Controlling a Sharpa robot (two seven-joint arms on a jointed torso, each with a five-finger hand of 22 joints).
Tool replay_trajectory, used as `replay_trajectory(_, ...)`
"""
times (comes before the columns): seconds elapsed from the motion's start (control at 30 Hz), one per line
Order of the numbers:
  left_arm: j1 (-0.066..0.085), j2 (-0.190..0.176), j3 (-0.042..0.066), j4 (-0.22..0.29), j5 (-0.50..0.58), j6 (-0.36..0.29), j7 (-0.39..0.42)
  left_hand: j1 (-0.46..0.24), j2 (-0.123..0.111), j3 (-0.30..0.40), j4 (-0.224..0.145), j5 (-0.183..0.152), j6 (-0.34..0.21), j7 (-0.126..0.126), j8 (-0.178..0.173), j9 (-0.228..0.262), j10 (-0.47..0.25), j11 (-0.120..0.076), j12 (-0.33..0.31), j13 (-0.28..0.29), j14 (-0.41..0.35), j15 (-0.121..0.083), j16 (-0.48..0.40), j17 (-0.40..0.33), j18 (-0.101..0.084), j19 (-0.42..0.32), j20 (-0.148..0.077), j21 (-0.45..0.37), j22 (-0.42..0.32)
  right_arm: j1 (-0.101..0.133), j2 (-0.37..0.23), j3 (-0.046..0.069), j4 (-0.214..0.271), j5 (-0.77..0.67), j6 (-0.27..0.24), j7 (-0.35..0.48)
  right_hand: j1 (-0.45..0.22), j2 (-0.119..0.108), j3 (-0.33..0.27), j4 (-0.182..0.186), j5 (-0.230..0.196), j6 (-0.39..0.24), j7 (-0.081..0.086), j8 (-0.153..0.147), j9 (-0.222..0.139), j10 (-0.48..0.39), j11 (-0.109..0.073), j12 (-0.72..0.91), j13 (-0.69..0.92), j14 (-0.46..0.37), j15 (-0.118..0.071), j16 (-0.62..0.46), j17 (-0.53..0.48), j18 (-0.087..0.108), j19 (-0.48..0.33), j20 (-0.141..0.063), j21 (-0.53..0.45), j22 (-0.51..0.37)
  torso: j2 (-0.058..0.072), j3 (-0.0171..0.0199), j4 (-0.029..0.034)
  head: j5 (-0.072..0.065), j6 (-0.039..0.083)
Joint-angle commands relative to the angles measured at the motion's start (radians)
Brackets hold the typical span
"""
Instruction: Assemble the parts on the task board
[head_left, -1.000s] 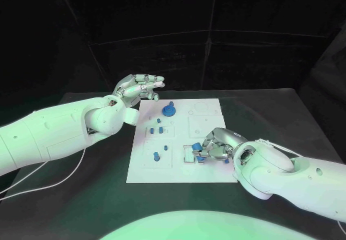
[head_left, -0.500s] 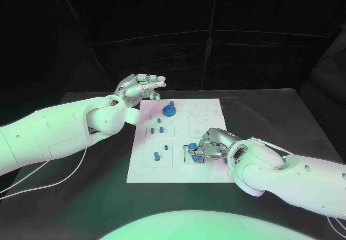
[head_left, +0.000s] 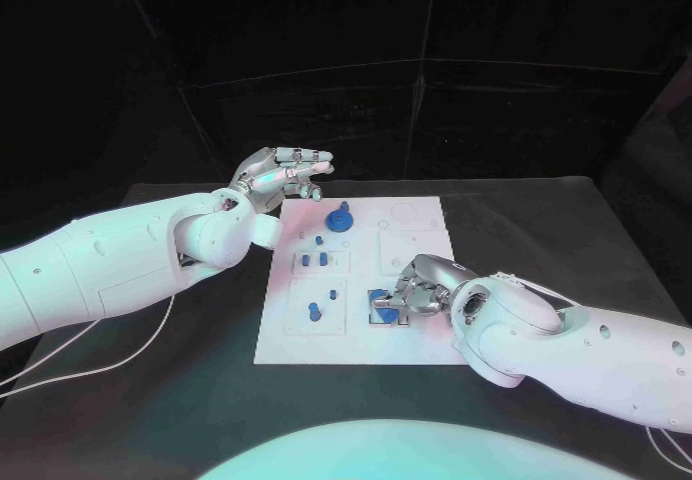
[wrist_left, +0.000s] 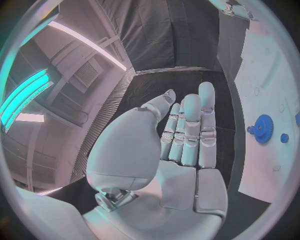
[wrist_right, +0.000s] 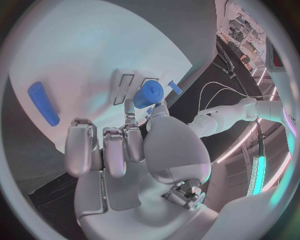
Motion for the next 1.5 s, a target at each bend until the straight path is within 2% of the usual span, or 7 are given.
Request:
replay_trajectory(0.03,0.002,0.001,0.001,0.004,0.002,0.011,0.003,0.003,0.005,-0.005,0.001,0.003,-0.01,-0.001,0.005,-0.001,-0.008,-0.002,0.004,0.001,-0.004,0.0,0.003,-0.001,0.006,-0.005,-0.001,-0.007,-0.002,0.002,0.0,0.001,-0.004,-0.014,-0.007,-0.002,-0.022,-0.007,-0.003,0.001,-0.025,-0.009,0.0,0.005,0.006,-0.009,0.003,-0.01,0.081,0.104,-0.004,0.005,0.263,-0.007,0.01,-0.003,0.0,-0.001,0.0,0.0001,0.0003,0.0,0.001)
replay_trajectory(0.3,0.002,0.0,0.001,0.005,0.002,0.01,0.003,0.003,0.005,-0.005,0.001,0.003,-0.01,-0.001,0.005,-0.001,-0.008,-0.002,0.004,0.001,-0.004,0.0,0.003,-0.001,0.006,-0.005,-0.001,-0.007,-0.002,0.002,0.0,0.001,0.001,-0.02,-0.019,0.0,-0.073,-0.044,0.021,0.002,-0.036,-0.014,0.0,0.006,0.019,-0.014,0.003,-0.019,0.074,0.104,-0.003,0.005,0.263,-0.007,0.01,-0.003,-0.001,-0.001,0.0,0.0008,0.0003,0.0,0.002)
replay_trajectory(0.5,0.002,-0.002,0.001,0.006,0.002,0.011,0.003,0.003,0.005,-0.005,0.001,0.003,-0.01,-0.001,0.005,-0.001,-0.008,-0.002,0.004,0.001,-0.004,0.0,0.003,-0.001,0.006,-0.005,-0.001,-0.007,-0.002,0.002,-0.011,0.001,0.026,-0.023,-0.019,0.013,-0.027,-0.029,0.057,-0.008,-0.011,-0.003,-0.005,0.016,0.035,0.004,-0.001,0.004,0.101,0.104,-0.006,0.005,0.263,-0.008,0.013,-0.005,0.004,0.009,0.002,0.0023,-0.0004,-0.001,0.002)
replay_trajectory(0.8,0.001,-0.001,0.001,0.005,0.002,0.013,0.001,0.003,0.005,-0.005,0.001,0.003,-0.01,-0.001,0.005,-0.001,-0.008,-0.002,0.004,0.001,-0.004,0.0,0.003,-0.001,0.006,-0.005,-0.001,-0.007,-0.002,0.001,-0.026,0.001,0.053,-0.031,-0.005,0.025,0.076,-0.024,0.071,-0.038,0.019,0.0,-0.008,0.024,0.054,0.011,-0.004,0.011,0.112,0.104,-0.009,0.005,0.263,-0.01,0.015,-0.006,0.008,0.017,0.001,-0.0006,0.0014,-0.005,0.003)
replay_trajectory(1.03,0.001,0.0,0.001,0.005,0.002,0.014,0.001,0.003,0.005,-0.005,0.001,0.003,-0.01,-0.001,0.005,-0.001,-0.008,-0.002,0.004,0.001,-0.004,0.0,0.003,-0.001,0.006,-0.005,-0.001,-0.007,-0.002,0.002,-0.015,0.001,0.042,-0.055,-0.004,0.018,0.118,-0.004,0.078,-0.057,0.037,0.004,-0.01,0.031,0.064,0.015,-0.006,0.014,0.117,0.104,-0.01,0.005,0.263,-0.01,0.015,-0.007,0.009,0.019,0.001,-0.001,0.0065,-0.009,0.005)
replay_trajectory(1.17,0.001,-0.001,0.001,0.006,0.002,0.014,0.0,0.002,0.007,-0.006,0.002,0.003,-0.011,0.0,0.006,-0.001,-0.01,-0.002,0.007,0.001,-0.006,0.0,0.004,-0.002,0.006,-0.006,0.0,-0.007,-0.002,0.002,-0.008,0.001,0.033,-0.059,-0.002,0.014,0.128,0.013,0.082,-0.059,0.046,0.006,-0.011,0.034,0.069,0.017,-0.007,0.015,0.119,0.104,-0.011,0.005,0.263,-0.01,0.015,-0.007,0.009,0.02,0.002,-0.0027,0.0048,-0.009,0.001)
replay_trajectory(1.5,0.001,-0.005,0.001,0.013,0.002,0.014,-0.002,0.001,0.008,-0.006,0.003,0.004,-0.012,0.0,0.007,-0.001,-0.011,-0.001,0.008,0.001,-0.006,0.0,0.004,-0.003,0.006,-0.006,0.0,-0.008,-0.003,0.002,-0.01,0.001,0.024,-0.065,0.016,0.015,0.185,0.008,0.081,-0.102,0.046,0.002,-0.012,0.042,0.081,0.023,-0.008,0.025,0.13,0.104,-0.012,0.005,0.263,-0.009,0.013,-0.008,0.006,0.016,0.002,-0.002,0.0062,-0.008,0.0)
